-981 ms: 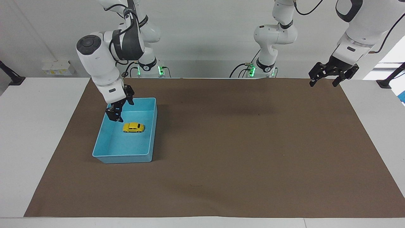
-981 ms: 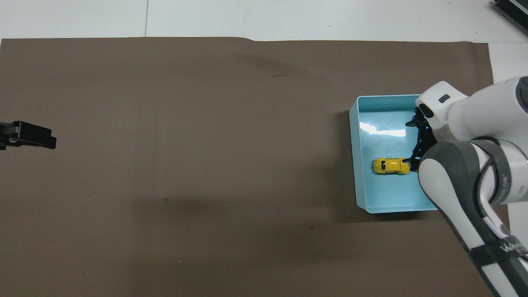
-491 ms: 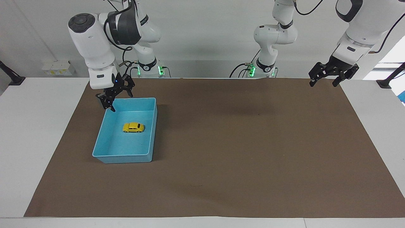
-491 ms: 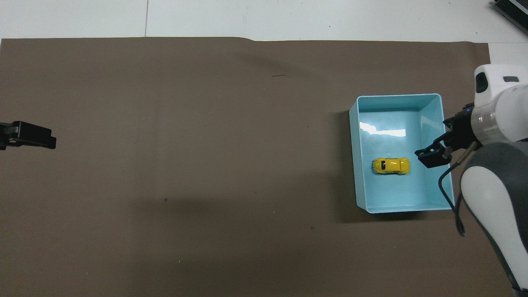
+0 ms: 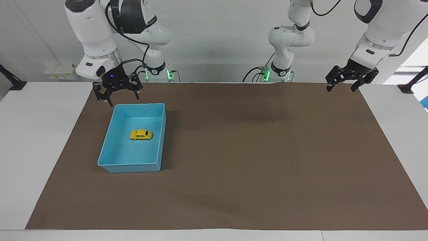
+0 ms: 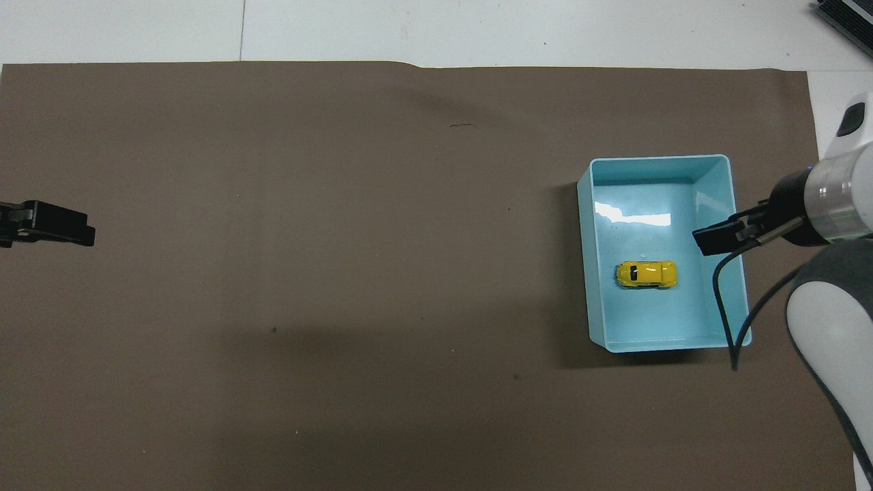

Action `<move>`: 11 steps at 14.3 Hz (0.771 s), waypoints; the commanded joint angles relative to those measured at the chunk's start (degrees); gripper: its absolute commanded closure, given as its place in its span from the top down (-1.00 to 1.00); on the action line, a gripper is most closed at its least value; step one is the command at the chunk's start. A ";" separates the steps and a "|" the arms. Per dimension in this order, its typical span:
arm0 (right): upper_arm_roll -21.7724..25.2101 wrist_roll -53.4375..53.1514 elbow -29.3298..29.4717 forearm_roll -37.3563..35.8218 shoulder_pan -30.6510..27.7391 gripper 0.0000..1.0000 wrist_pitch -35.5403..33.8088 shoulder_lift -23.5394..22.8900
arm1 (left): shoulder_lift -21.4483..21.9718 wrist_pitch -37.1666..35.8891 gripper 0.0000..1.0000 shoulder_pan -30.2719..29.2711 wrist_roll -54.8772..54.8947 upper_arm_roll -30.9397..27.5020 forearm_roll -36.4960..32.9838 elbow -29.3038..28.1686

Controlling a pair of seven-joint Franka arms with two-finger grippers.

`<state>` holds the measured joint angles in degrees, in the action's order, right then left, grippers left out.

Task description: Wind up and store yellow beetle car

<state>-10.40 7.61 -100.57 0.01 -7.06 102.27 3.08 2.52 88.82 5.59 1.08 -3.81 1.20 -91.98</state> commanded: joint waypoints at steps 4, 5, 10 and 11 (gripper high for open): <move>0.46 -7.86 3.45 1.31 -1.37 1.00 0.12 -0.61 | 0.12 -0.67 1.00 -0.32 0.24 0.29 -0.32 0.31; 0.73 -8.83 3.54 1.40 -1.63 1.00 0.12 -0.70 | 0.12 -0.67 1.00 -0.23 0.24 0.29 -0.32 0.31; -1.38 -10.07 3.54 1.93 3.26 1.00 -1.19 0.26 | 0.12 -0.84 1.00 -0.23 0.24 0.29 -0.32 0.31; -1.47 -11.47 3.54 1.75 4.33 1.00 -1.81 0.35 | 0.12 -0.85 1.00 -0.23 0.24 0.29 -0.32 0.31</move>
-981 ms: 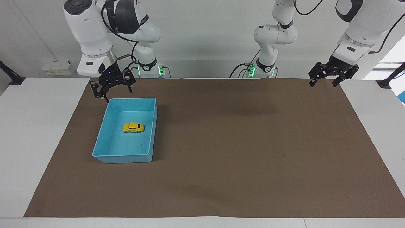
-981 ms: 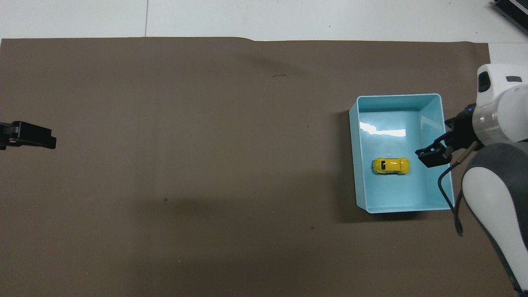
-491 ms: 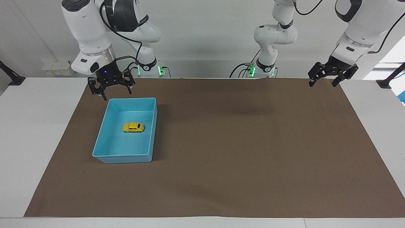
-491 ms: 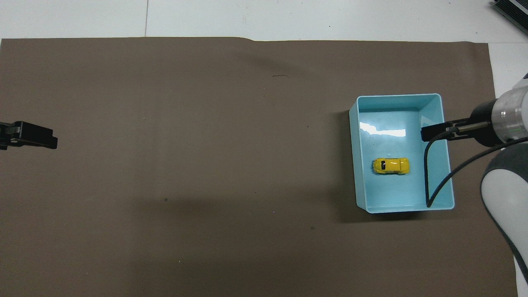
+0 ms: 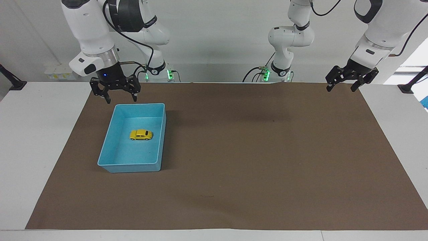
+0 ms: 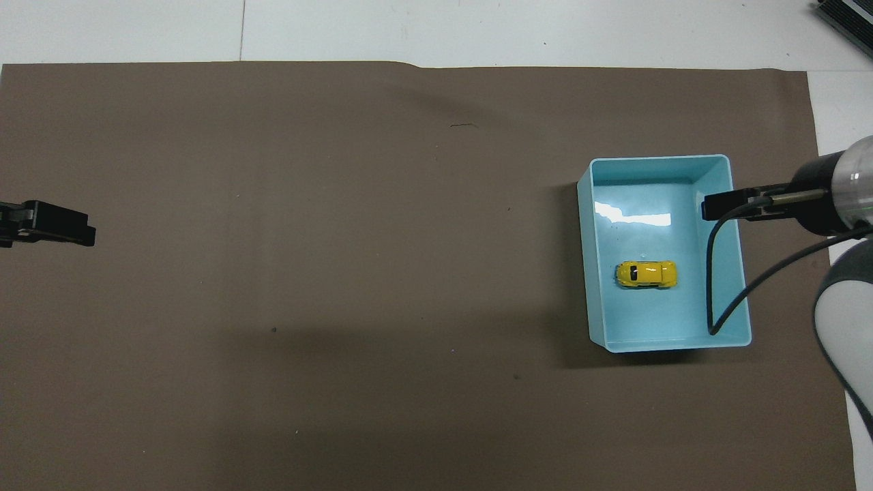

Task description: Wind up and store yellow beetle car

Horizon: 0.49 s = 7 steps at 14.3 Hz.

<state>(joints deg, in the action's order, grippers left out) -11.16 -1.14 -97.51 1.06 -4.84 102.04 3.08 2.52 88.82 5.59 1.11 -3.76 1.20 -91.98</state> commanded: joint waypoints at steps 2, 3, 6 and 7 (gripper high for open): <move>-0.71 -3.34 0.48 1.13 1.68 1.00 -2.11 0.44 | 0.12 -0.85 1.00 -0.15 0.21 0.25 -0.32 0.31; -0.53 -3.17 0.57 1.22 1.59 1.00 -2.20 0.35 | 0.12 -0.76 1.00 -0.06 0.21 0.25 -0.32 0.31; -0.36 -3.43 0.66 1.05 1.59 1.00 -3.60 0.35 | 0.12 -0.84 1.00 -0.06 0.21 0.25 -0.32 0.31; -0.44 -3.52 0.66 1.05 1.85 1.00 -3.95 0.44 | 0.12 -0.76 1.00 0.03 0.21 0.25 -0.32 0.31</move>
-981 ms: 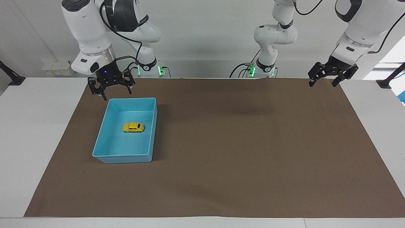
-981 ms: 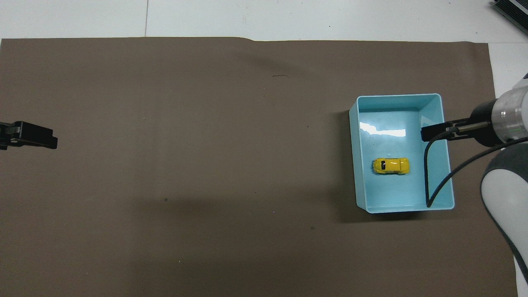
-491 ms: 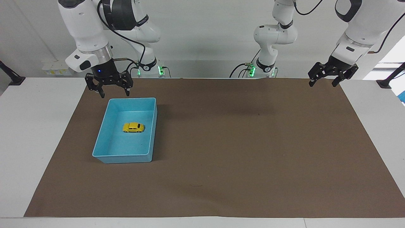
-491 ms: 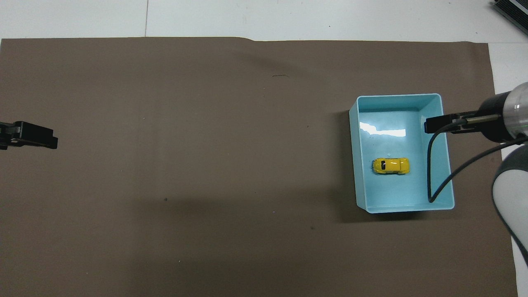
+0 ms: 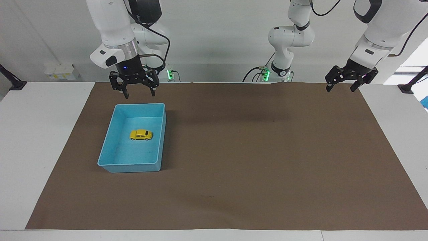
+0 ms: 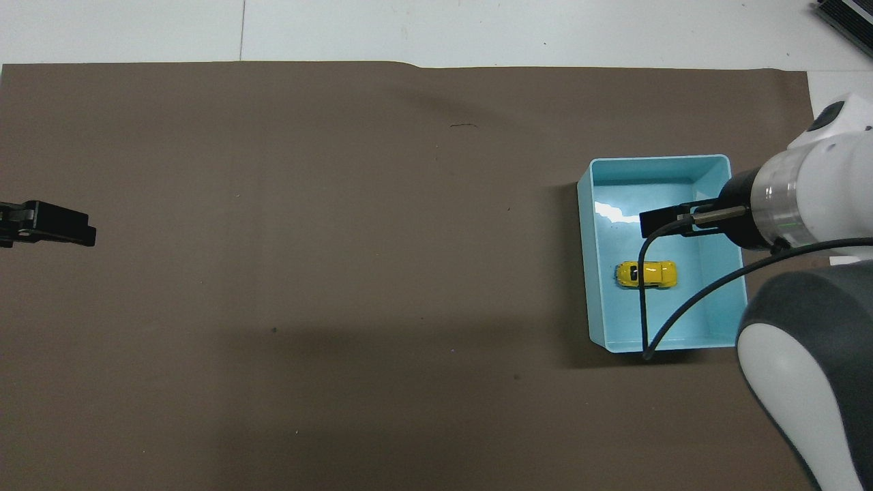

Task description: Wind up and store yellow beetle car

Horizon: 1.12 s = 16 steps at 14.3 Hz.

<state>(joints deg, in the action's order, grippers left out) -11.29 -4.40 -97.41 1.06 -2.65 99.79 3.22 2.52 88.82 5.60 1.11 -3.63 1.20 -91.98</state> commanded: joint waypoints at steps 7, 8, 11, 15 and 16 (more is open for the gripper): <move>-0.13 0.36 0.64 1.22 -0.86 1.00 -1.53 0.12 | 0.12 -0.93 1.00 0.03 -0.24 0.20 -0.24 0.31; -0.13 0.27 0.82 1.22 -0.86 1.00 -1.44 0.12 | 0.20 -1.11 1.00 -0.06 -0.24 0.20 -0.24 0.31; 1.97 0.10 0.82 1.22 0.19 1.00 -3.54 1.78 | 0.29 -1.37 1.00 -0.23 -0.24 0.20 -0.24 0.22; 13.72 0.36 3.53 1.22 7.82 1.00 -7.50 2.05 | 0.38 -1.55 1.00 -0.23 0.12 0.12 -0.24 0.13; 13.93 0.45 3.98 1.92 7.75 1.00 -8.37 2.05 | 0.38 -1.72 1.00 -0.41 0.12 0.20 -0.24 0.13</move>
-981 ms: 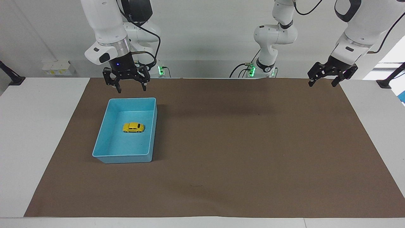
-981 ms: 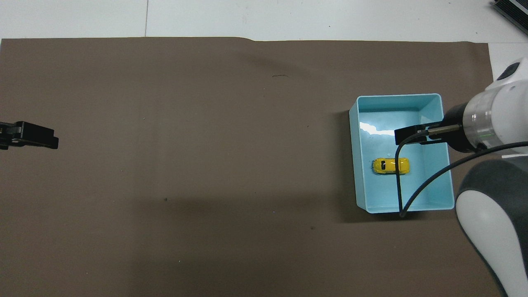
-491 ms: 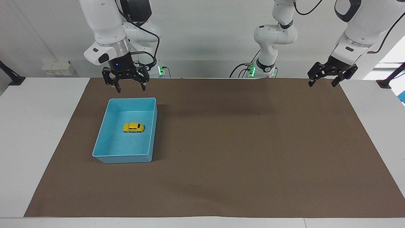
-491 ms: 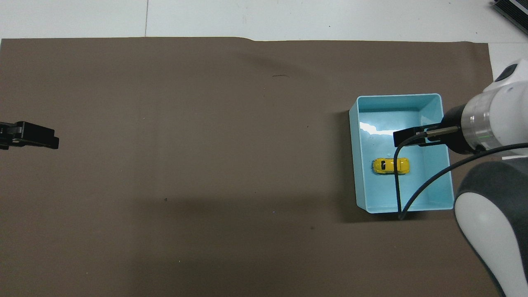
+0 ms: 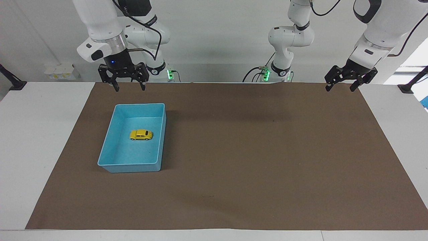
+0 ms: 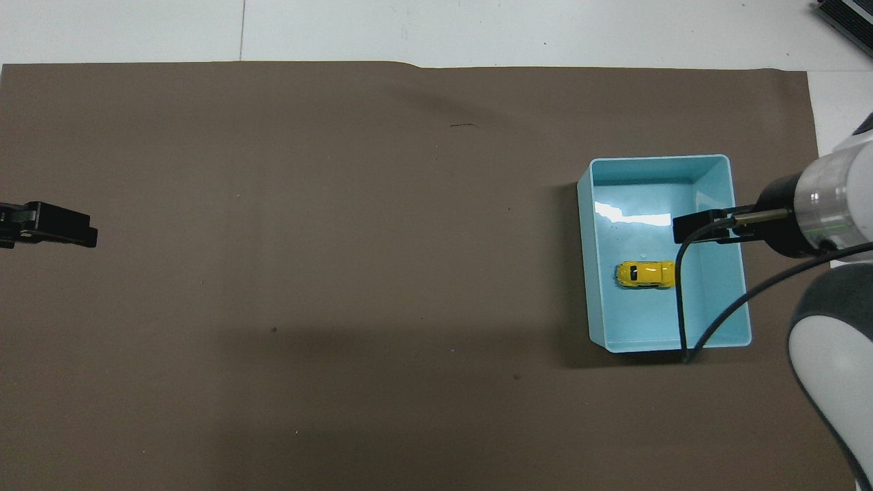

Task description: Wind up and store yellow beetle car

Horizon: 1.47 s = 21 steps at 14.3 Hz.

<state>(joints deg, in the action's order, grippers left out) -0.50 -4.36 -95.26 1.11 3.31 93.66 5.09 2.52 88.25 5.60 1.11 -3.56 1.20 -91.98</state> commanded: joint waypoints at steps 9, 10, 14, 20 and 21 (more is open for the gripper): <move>1.55 6.04 2.09 2.58 0.74 1.00 -0.77 -3.23 | 0.38 -2.46 1.00 -0.32 0.29 0.05 -0.32 0.22; 1.55 6.03 3.14 2.67 0.39 1.00 -1.37 -3.77 | 0.38 -2.55 1.00 -0.41 0.29 0.05 -0.32 0.22; 1.38 5.07 5.70 1.35 1.08 1.00 -2.43 -3.77 | 0.38 -2.47 1.00 -0.24 0.20 0.05 -0.32 0.22; 1.46 0.76 5.79 1.09 1.00 1.00 -2.43 -3.68 | 0.38 -2.47 1.00 -0.15 0.20 0.05 -0.32 0.22; 1.38 0.50 5.87 0.13 1.17 1.00 -2.78 -3.51 | 0.38 -2.47 1.00 -0.15 0.20 0.05 -0.32 0.22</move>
<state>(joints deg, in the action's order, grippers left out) 1.10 -2.42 -90.80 1.84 4.59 92.20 2.05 2.52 86.86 5.60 1.12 -3.63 1.20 -91.98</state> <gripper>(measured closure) 0.000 0.000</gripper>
